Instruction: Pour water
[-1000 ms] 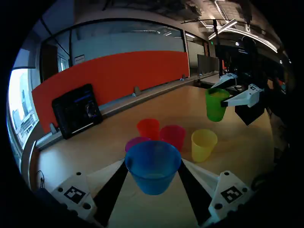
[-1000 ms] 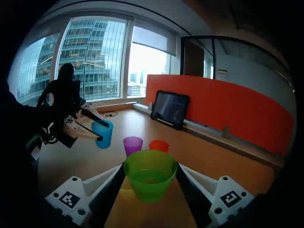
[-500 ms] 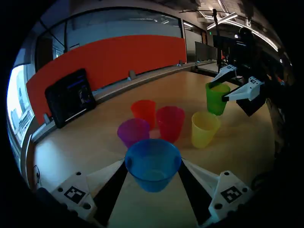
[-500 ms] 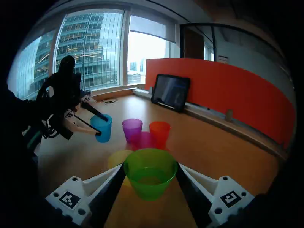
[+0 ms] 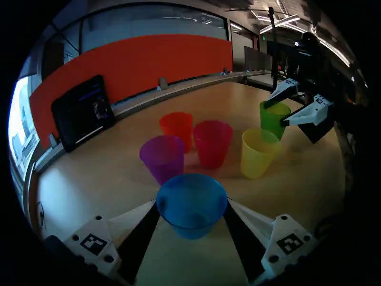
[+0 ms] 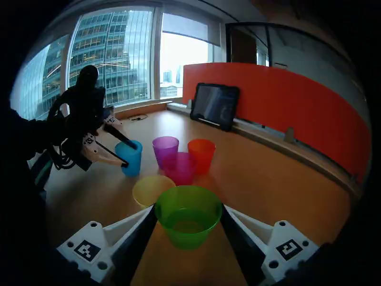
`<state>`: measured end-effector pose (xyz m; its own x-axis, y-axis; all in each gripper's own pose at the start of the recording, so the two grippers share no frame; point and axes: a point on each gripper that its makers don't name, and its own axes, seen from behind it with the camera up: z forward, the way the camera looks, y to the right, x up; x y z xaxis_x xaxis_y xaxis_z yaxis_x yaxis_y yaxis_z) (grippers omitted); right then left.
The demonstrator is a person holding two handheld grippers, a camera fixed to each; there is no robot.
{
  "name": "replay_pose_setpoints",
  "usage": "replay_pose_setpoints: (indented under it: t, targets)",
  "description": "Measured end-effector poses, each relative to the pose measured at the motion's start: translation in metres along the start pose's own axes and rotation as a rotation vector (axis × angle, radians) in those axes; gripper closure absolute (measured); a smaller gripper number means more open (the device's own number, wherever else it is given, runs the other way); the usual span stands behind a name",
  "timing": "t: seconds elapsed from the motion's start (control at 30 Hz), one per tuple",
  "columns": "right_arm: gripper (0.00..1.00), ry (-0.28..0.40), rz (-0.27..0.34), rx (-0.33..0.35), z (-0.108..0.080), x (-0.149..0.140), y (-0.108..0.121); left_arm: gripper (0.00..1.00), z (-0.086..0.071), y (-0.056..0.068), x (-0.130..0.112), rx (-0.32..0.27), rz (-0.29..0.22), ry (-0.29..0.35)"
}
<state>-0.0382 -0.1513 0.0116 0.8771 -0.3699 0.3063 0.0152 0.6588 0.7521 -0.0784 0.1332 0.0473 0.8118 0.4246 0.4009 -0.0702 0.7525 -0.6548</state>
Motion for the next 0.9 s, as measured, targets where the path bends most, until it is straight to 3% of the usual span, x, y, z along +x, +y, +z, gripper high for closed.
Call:
replay_pose_setpoints:
  t: [0.7, 0.9]
  targets:
    - [0.07, -0.013, 0.005, 0.0, 0.006, -0.008, 0.0, 0.12, 0.003, -0.002, -0.015, -0.025, -0.045, -0.028]
    - [0.07, -0.025, 0.003, 0.003, 0.009, -0.015, -0.002, 0.08, -0.001, -0.002, -0.018, -0.026, -0.054, -0.045]
